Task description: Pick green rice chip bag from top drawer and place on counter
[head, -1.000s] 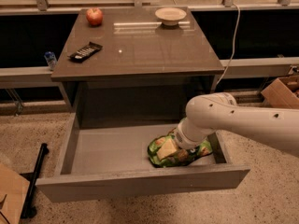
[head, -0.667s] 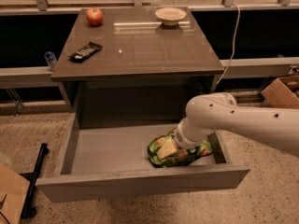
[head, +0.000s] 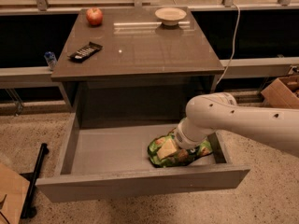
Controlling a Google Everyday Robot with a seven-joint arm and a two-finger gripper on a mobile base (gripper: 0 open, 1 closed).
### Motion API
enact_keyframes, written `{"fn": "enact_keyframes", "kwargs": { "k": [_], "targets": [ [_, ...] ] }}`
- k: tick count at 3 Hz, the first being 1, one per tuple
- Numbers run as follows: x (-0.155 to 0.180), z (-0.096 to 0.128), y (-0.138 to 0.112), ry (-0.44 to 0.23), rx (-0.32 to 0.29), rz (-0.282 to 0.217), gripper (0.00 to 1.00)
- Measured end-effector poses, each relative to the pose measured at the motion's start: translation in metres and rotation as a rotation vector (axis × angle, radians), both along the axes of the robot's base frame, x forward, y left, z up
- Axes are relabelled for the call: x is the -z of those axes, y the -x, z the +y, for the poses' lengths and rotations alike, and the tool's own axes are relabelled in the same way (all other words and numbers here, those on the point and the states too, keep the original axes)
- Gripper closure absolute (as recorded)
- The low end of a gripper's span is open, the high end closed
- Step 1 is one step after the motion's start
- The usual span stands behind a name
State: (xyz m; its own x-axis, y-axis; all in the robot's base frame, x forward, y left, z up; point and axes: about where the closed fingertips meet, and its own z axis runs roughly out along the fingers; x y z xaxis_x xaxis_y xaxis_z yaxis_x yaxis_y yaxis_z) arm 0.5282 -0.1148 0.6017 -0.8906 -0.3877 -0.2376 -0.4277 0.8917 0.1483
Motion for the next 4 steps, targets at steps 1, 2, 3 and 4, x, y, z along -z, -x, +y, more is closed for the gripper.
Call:
{"fn": "enact_keyframes", "kwargs": {
  "k": [1, 2, 3, 4],
  "targets": [
    [0.0000, 0.0000, 0.0000, 0.000, 0.000, 0.000, 0.54],
    [0.0000, 0.0000, 0.0000, 0.000, 0.000, 0.000, 0.30],
    [-0.0001, 0.0000, 0.0000, 0.000, 0.000, 0.000, 0.06],
    [-0.0004, 0.0000, 0.0000, 0.000, 0.000, 0.000, 0.00]
  ]
}}
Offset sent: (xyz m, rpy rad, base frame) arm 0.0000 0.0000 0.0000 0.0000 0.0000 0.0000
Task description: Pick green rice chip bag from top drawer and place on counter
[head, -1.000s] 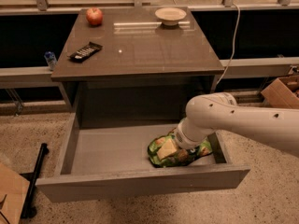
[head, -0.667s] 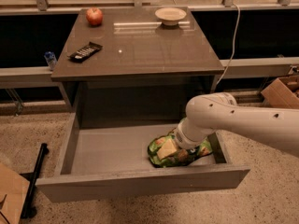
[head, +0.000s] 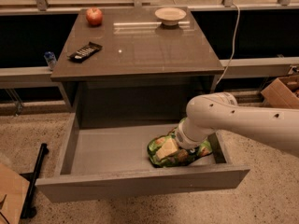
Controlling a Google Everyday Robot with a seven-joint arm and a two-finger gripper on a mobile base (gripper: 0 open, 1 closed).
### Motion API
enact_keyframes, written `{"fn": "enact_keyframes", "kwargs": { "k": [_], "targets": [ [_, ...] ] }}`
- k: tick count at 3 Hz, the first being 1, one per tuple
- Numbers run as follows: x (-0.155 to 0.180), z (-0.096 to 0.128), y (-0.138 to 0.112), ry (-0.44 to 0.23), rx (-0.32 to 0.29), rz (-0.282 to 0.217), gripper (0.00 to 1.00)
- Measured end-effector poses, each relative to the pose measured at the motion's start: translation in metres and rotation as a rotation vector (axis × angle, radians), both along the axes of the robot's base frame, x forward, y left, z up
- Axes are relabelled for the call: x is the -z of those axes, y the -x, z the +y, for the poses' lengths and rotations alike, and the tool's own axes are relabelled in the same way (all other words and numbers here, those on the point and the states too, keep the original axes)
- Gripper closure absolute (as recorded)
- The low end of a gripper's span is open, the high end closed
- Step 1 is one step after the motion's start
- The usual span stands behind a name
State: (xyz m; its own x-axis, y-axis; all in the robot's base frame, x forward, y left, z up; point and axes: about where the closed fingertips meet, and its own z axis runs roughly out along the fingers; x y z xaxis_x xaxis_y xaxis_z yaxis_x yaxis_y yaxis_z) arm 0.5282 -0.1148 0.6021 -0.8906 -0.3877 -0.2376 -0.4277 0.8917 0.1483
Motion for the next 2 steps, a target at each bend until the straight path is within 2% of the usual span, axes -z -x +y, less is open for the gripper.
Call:
{"fn": "enact_keyframes", "kwargs": {
  "k": [2],
  "targets": [
    [-0.044, 0.010, -0.003, -0.075, -0.060, -0.064, 0.00]
  ]
}}
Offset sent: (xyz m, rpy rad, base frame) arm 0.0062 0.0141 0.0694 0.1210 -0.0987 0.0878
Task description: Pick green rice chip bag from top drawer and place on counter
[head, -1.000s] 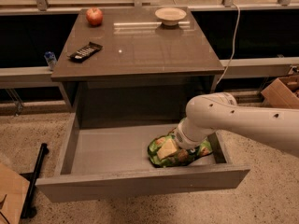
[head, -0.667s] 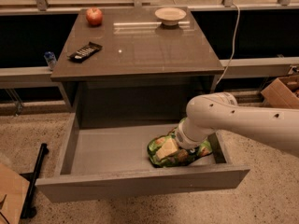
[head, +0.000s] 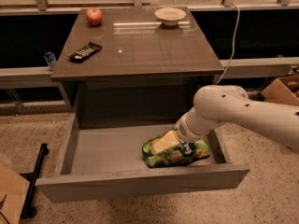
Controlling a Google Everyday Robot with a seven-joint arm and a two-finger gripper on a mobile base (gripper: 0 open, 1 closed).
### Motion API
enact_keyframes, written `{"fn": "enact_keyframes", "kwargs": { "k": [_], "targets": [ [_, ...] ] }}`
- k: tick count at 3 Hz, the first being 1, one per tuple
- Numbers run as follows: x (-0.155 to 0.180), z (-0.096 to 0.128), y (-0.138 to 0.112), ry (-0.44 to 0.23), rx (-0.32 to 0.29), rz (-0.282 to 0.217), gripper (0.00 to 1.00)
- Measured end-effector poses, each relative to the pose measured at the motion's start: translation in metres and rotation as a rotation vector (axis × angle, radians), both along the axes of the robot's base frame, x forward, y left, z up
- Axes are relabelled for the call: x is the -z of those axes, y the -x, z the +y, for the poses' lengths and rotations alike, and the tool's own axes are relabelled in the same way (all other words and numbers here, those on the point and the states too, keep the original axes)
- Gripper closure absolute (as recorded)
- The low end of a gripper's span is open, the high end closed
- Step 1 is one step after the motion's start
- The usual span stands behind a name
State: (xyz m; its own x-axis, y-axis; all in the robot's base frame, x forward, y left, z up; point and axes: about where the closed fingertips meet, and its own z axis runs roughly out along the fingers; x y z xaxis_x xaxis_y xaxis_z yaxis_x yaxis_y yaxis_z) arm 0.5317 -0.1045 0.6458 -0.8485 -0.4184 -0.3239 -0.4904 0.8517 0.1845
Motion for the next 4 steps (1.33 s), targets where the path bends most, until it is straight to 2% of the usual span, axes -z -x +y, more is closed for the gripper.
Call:
{"fn": "enact_keyframes", "kwargs": {
  "k": [1, 2, 3, 4],
  "targets": [
    [-0.004, -0.003, -0.003, -0.022, -0.002, -0.005, 0.00],
    [0.007, -0.008, -0.009, -0.039, 0.013, 0.023, 0.00],
    [0.022, -0.013, -0.014, -0.051, 0.040, 0.059, 0.14],
    [0.026, -0.016, -0.014, -0.053, 0.061, 0.062, 0.37]
  ]
}}
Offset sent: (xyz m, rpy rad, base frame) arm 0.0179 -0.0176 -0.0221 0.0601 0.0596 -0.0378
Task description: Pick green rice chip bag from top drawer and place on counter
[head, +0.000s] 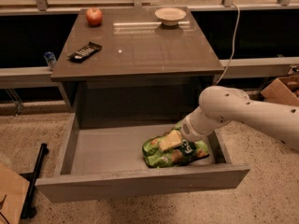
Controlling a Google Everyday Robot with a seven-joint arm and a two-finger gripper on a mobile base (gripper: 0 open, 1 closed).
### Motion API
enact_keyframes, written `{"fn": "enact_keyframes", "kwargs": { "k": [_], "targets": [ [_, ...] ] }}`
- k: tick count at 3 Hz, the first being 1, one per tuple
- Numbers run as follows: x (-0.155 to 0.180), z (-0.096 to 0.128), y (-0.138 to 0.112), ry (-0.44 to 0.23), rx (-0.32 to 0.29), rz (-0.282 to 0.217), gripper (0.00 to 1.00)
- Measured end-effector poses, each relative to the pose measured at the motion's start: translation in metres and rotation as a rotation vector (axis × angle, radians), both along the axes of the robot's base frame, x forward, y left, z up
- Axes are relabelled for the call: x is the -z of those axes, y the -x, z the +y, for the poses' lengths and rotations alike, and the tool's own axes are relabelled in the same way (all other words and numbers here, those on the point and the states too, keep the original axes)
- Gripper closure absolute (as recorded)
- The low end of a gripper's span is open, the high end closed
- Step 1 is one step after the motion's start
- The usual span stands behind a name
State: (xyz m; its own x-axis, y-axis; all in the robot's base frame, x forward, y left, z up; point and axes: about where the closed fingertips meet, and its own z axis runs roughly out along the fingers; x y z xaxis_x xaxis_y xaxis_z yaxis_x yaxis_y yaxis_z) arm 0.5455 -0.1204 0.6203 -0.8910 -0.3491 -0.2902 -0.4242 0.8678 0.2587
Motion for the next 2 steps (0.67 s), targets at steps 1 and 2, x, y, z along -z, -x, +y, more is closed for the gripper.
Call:
{"fn": "enact_keyframes", "kwargs": {
  "k": [1, 2],
  "targets": [
    [-0.006, 0.001, 0.005, -0.002, 0.006, -0.014, 0.60],
    [-0.027, 0.008, 0.014, -0.015, -0.011, -0.062, 0.84]
  ]
}}
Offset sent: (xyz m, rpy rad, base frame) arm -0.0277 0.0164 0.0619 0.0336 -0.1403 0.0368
